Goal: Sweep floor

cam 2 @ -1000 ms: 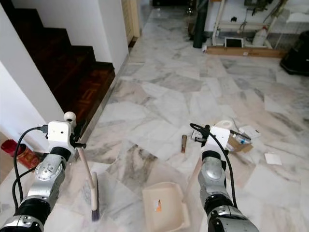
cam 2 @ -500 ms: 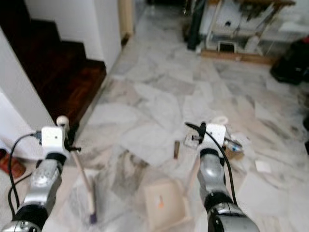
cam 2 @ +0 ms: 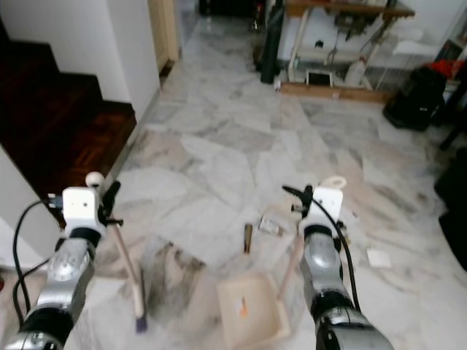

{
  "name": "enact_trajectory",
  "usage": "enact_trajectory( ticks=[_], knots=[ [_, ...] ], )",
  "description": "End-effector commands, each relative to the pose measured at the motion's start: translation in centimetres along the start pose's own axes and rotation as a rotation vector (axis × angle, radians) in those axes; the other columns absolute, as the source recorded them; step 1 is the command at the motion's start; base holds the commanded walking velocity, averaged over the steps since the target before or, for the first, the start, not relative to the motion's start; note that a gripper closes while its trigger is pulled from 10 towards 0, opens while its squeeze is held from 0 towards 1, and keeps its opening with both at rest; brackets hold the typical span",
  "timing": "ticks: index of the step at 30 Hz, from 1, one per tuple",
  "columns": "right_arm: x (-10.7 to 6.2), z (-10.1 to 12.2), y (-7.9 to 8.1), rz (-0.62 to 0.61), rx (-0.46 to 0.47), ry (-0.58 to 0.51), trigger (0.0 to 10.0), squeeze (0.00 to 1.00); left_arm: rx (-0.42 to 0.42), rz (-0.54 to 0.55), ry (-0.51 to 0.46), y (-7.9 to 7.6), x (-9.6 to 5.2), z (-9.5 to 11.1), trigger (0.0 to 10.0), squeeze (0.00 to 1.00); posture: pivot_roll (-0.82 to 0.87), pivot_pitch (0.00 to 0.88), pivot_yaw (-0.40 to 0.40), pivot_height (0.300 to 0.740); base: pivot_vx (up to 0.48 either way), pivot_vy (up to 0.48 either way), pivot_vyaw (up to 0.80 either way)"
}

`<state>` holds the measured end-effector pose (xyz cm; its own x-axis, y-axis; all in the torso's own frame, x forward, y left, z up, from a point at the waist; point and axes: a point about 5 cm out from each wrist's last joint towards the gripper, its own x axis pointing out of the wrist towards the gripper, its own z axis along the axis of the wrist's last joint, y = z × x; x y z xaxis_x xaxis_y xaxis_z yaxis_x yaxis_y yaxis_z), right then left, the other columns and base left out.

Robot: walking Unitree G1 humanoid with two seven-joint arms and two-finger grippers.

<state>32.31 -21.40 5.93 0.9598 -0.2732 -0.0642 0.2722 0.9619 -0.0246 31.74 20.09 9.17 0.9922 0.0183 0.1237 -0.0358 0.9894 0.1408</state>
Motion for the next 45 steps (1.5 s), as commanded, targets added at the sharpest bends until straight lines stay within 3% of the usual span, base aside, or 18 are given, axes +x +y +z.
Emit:
enact_trajectory(
  ticks=[1, 14, 32, 45],
  knots=[
    [0.6, 1.4, 0.6, 0.018, -0.007, -0.051, 10.0, 0.0, 0.009, 0.004, -0.052, 0.5, 0.5, 1.1, 10.0, 0.0, 0.01, 0.0, -0.041, 0.74, 0.285, 0.0, 0.0],
    [0.5, 1.0, 0.5, 0.009, -0.015, -0.034, 10.0, 0.0, 0.013, -0.004, -0.053, 0.5, 0.6, 1.2, 10.0, 0.0, 0.02, 0.0, -0.034, 0.74, 0.277, 0.0, 0.0],
    [0.3, 0.1, -1.6, -0.076, -0.023, 0.013, 10.0, 0.0, 0.019, -0.028, -0.055, 0.2, 0.8, 1.3, 10.0, 0.0, 0.01, 0.0, -0.019, 0.74, 0.273, 0.0, -0.07],
    [0.3, 0.2, -1.3, -0.066, -0.025, 0.006, 10.0, 0.0, 0.017, -0.023, -0.055, 0.3, 0.7, 1.3, 10.0, 0.0, 0.02, 0.0, -0.026, 0.74, 0.269, 0.0, -0.18]
  ],
)
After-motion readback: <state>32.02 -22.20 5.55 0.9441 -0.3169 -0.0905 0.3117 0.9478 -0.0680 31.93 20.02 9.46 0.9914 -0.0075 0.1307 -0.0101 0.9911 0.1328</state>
